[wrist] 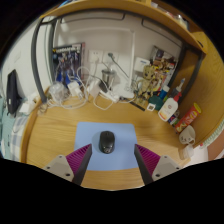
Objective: Arrange mouse
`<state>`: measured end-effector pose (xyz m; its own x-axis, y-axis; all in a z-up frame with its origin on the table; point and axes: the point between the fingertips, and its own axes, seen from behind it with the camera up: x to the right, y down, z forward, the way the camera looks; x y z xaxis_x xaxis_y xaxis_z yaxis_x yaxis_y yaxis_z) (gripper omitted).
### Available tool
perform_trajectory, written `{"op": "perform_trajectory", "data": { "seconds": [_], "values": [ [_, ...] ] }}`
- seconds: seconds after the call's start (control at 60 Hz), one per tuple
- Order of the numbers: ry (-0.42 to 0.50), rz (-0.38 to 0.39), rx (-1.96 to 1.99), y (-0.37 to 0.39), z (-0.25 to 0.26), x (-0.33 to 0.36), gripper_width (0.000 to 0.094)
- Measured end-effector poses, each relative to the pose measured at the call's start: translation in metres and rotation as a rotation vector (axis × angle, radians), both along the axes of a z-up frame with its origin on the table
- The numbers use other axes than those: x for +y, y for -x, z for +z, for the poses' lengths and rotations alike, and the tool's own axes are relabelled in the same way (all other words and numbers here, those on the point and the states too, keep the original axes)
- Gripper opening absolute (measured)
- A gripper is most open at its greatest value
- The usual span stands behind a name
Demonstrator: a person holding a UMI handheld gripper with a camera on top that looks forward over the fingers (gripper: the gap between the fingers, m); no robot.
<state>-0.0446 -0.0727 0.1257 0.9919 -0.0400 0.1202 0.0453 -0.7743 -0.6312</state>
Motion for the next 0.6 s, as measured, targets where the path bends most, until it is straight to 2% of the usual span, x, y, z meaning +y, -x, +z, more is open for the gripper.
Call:
{"op": "perform_trajectory", "data": {
  "seconds": [0.217, 0.35, 0.6],
  "values": [
    [-0.168, -0.023, 0.077, 0.043, 0.110, -0.013, 0.0856],
    [-0.263, -0.031, 0.097, 0.061, 0.161, -0.024, 0.0858],
    [-0.310, -0.047, 0.091, 0.070, 0.191, -0.051, 0.0856]
  ]
}}
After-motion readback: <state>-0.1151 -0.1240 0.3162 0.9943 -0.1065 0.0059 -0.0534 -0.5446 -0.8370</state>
